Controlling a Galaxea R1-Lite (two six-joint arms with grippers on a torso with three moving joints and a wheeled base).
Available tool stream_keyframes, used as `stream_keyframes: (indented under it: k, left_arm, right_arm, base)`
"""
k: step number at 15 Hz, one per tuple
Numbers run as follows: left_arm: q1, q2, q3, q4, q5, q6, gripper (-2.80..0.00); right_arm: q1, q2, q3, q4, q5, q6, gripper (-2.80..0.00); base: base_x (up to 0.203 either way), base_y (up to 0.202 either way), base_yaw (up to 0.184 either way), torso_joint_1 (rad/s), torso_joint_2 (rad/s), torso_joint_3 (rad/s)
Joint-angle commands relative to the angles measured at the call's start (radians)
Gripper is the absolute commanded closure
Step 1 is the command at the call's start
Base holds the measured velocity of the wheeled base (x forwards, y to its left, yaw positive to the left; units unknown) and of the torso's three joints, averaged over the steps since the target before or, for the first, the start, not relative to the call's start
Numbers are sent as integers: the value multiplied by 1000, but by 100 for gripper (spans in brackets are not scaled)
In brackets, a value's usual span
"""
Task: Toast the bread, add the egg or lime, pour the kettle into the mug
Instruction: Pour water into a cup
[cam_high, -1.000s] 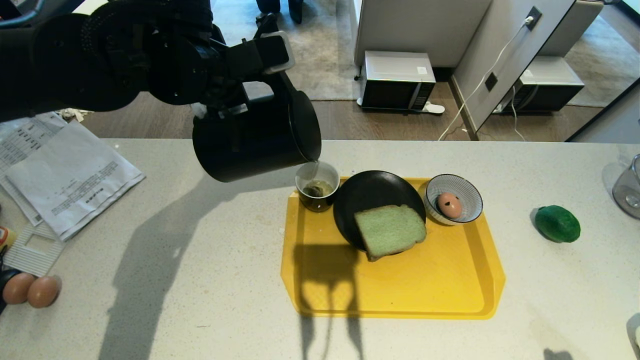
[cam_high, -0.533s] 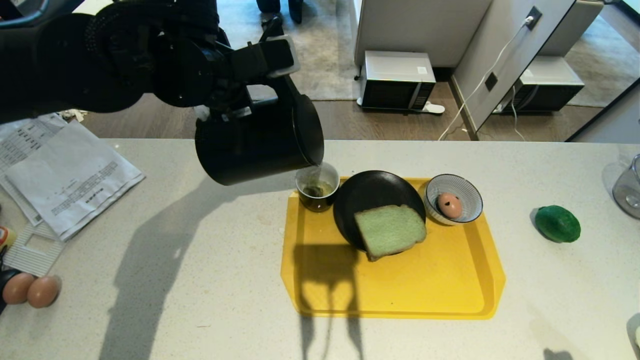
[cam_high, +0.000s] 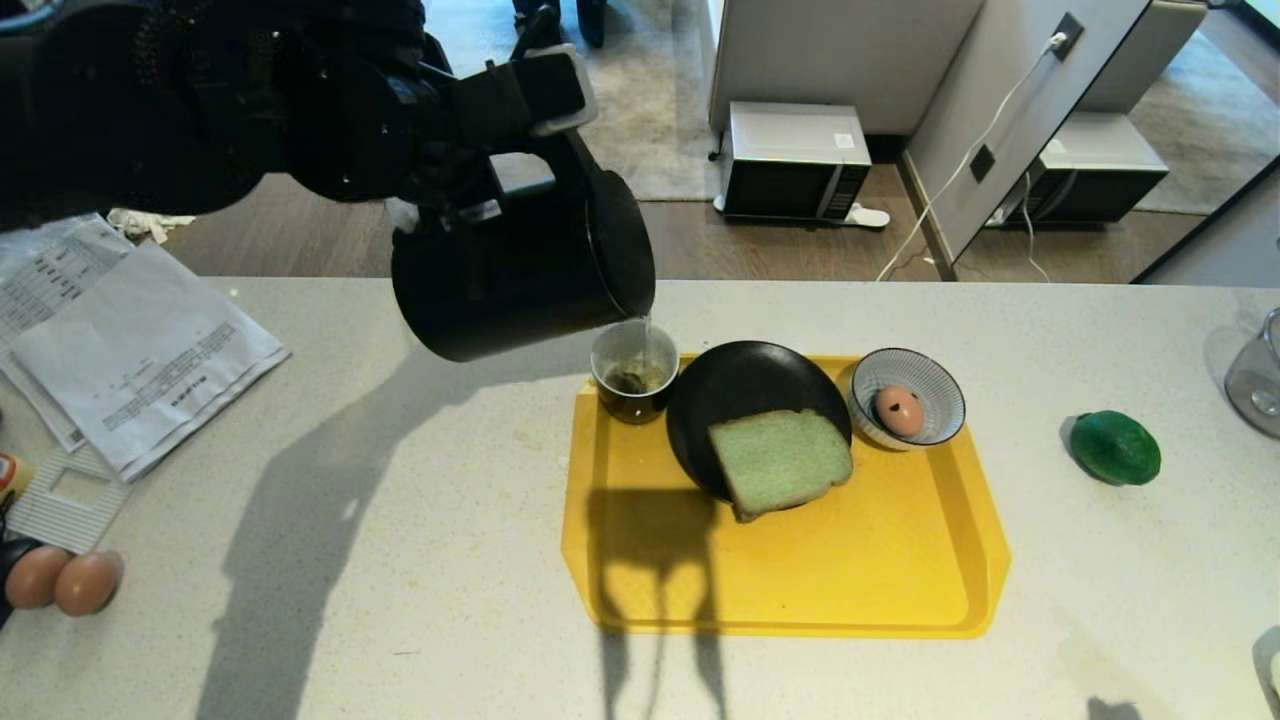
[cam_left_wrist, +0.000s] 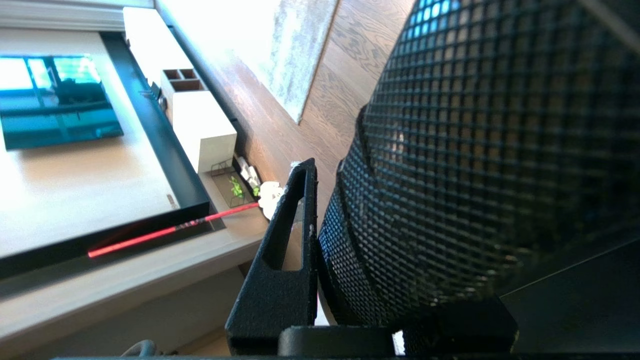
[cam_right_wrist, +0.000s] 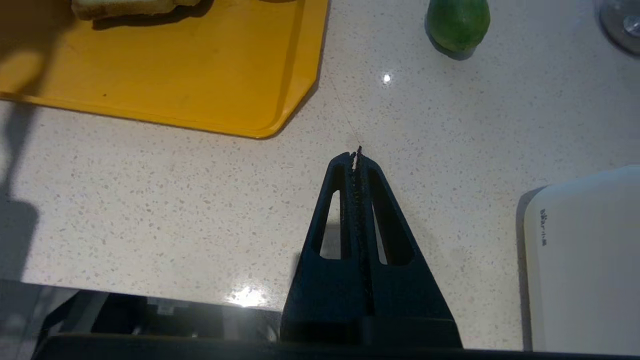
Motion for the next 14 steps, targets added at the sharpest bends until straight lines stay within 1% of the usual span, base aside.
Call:
stream_keyframes:
  k: [1, 2, 5, 7, 11, 14]
  left_arm:
    - [0, -37, 9, 3, -2, -44, 0]
    - [0, -50, 14, 7, -3, -68, 0]
    - [8, -83, 34, 7, -5, -90, 0]
    - [12, -90, 37, 5, -6, -92, 0]
    - [15, -89, 43, 1, -16, -148, 0]
    - [14, -86, 44, 1, -16, -165, 0]
  right_arm:
    - [0, 0, 0, 0, 0, 49, 0]
    - [0, 0, 0, 0, 0, 49, 0]
    - [0, 0, 0, 0, 0, 49, 0]
    - [0, 0, 0, 0, 0, 49, 0]
    - [0, 0, 0, 0, 0, 49, 0]
    - [0, 0, 0, 0, 0, 49, 0]
  base:
    - [0, 0, 0, 0, 0, 0]
    - [0, 0, 0, 0, 0, 0]
    - [0, 0, 0, 0, 0, 0]
    - [0, 0, 0, 0, 0, 0]
    - [0, 0, 0, 0, 0, 0]
    - [0, 0, 0, 0, 0, 0]
